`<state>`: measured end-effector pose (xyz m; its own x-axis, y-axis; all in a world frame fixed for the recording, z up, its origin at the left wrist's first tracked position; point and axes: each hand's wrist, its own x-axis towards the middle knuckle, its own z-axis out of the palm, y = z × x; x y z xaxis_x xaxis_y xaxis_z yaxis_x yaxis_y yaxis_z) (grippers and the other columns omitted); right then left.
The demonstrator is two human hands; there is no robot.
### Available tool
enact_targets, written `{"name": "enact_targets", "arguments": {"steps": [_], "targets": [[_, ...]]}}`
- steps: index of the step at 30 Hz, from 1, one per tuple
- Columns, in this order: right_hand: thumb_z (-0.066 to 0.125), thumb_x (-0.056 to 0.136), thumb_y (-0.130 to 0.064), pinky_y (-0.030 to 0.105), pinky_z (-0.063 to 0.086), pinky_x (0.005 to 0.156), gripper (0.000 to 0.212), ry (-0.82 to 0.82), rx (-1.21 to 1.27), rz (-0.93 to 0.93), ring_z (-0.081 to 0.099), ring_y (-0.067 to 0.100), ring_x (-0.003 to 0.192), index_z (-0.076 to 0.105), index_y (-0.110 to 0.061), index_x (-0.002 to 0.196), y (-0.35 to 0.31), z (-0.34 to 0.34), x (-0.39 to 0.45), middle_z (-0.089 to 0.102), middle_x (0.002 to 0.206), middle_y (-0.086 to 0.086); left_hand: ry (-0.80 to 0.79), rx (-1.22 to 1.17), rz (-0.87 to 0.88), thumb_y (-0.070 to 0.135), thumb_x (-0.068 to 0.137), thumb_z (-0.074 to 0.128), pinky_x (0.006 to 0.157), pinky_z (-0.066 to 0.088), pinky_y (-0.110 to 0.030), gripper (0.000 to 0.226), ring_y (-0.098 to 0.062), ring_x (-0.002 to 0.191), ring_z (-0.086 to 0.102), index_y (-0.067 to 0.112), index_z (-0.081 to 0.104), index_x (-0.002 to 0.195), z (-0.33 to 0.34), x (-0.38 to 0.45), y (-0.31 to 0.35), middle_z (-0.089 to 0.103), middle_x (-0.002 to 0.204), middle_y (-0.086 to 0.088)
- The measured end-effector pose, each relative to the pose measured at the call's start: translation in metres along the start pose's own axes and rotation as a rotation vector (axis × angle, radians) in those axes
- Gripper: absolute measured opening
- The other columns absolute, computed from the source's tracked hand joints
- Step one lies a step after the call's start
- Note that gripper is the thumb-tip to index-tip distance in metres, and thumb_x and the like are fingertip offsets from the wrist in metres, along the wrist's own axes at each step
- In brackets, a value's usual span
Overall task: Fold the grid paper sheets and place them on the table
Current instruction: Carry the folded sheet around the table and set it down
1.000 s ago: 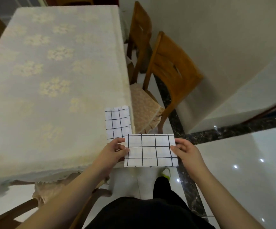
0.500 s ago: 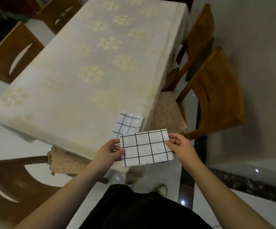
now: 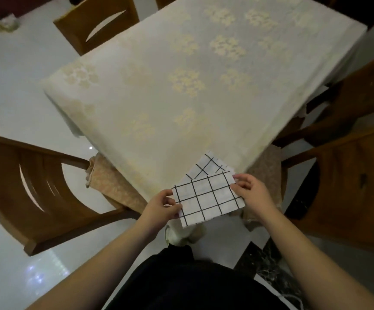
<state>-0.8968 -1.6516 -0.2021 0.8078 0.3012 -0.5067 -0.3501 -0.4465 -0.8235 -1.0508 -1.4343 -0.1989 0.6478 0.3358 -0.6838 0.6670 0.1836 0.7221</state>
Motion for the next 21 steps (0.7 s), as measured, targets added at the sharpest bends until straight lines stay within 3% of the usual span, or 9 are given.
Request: {"name": "enact_targets", "arguments": {"steps": [3, 11, 16, 21], "targets": [[0.066, 0.090, -0.006, 0.012, 0.048, 0.065, 0.027, -0.025, -0.089, -0.015, 0.056, 0.012, 0.071, 0.062, -0.010, 0.116, -0.012, 0.006, 0.017, 0.054, 0.076, 0.004, 0.017, -0.039, -0.011, 0.002, 0.086, 0.069, 0.073, 0.059, -0.032, 0.038, -0.020, 0.073, 0.061, 0.013, 0.052, 0.117, 0.000, 0.008, -0.006, 0.054, 0.086, -0.009], [0.066, 0.091, -0.008, 0.010, 0.049, 0.062, 0.025, -0.144, -0.262, -0.055, 0.059, 0.012, 0.073, 0.062, -0.012, 0.115, -0.035, 0.010, 0.059, 0.060, 0.079, 0.001, 0.110, -0.066, -0.041, -0.003, 0.085, 0.068, 0.062, 0.055, -0.023, 0.041, -0.018, 0.068, 0.058, 0.006, 0.049, 0.120, 0.004, 0.020, -0.004, 0.052, 0.083, -0.009], [0.067, 0.091, -0.012, 0.014, 0.047, 0.066, 0.023, -0.274, -0.361, -0.102, 0.059, 0.013, 0.075, 0.062, -0.016, 0.112, -0.044, 0.013, 0.094, 0.061, 0.080, 0.001, 0.251, -0.069, -0.062, 0.003, 0.081, 0.074, 0.078, 0.059, -0.039, 0.046, -0.018, 0.069, 0.060, 0.007, 0.052, 0.120, 0.018, 0.024, -0.008, 0.058, 0.083, -0.006], [0.071, 0.087, -0.016, 0.022, 0.050, 0.066, 0.023, -0.407, -0.448, -0.114, 0.060, 0.014, 0.076, 0.064, -0.021, 0.109, -0.045, 0.008, 0.127, 0.066, 0.085, 0.006, 0.351, -0.103, -0.116, 0.006, 0.081, 0.076, 0.060, 0.053, -0.015, 0.046, -0.016, 0.076, 0.065, 0.011, 0.053, 0.120, 0.041, 0.023, -0.012, 0.066, 0.091, -0.013]]}}
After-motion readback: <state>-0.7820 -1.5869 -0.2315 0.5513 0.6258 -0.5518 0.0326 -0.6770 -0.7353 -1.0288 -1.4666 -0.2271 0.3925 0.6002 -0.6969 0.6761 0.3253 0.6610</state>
